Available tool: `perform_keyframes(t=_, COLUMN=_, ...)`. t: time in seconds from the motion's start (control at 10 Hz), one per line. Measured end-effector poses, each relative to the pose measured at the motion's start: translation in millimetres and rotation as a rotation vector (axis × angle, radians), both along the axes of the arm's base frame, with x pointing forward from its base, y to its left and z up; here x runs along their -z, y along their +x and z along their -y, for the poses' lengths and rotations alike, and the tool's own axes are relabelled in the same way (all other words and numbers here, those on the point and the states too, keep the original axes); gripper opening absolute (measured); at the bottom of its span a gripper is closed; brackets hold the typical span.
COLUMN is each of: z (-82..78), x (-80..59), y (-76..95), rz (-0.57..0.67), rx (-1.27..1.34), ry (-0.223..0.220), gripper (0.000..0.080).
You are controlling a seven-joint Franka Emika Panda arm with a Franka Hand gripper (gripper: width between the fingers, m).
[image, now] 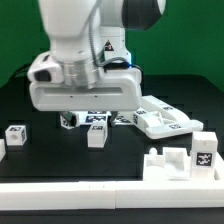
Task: Assemble chair
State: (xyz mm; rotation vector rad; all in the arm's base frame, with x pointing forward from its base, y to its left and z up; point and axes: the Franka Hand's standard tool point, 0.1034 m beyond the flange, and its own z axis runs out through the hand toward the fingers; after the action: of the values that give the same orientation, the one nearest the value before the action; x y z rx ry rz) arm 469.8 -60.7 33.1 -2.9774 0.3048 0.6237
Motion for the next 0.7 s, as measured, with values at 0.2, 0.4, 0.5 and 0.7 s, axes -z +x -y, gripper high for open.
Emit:
perform_keyframes(t=0.2, z=-3.5, x=2.5, y=3.1, rz=-0.136, rx=0.013, ry=0.021, gripper=0.0647)
perform_keyframes(t=0.4, z=-15.7, x=3.9, y=12.0, rz=-0.266, rx=-0.039, ry=0.047, gripper=0.0649)
perform_keyframes(t=0.5, z=-15.0, x=5.2, y=16.0, rz=-0.320, rx=-0.050, ry=0.074, gripper=0.0649)
perform_keyframes(t=0.7, z=-13.9, x=7.1, y=11.8, rz=-0.384, rx=-0.069, ry=0.100, gripper=0.0649)
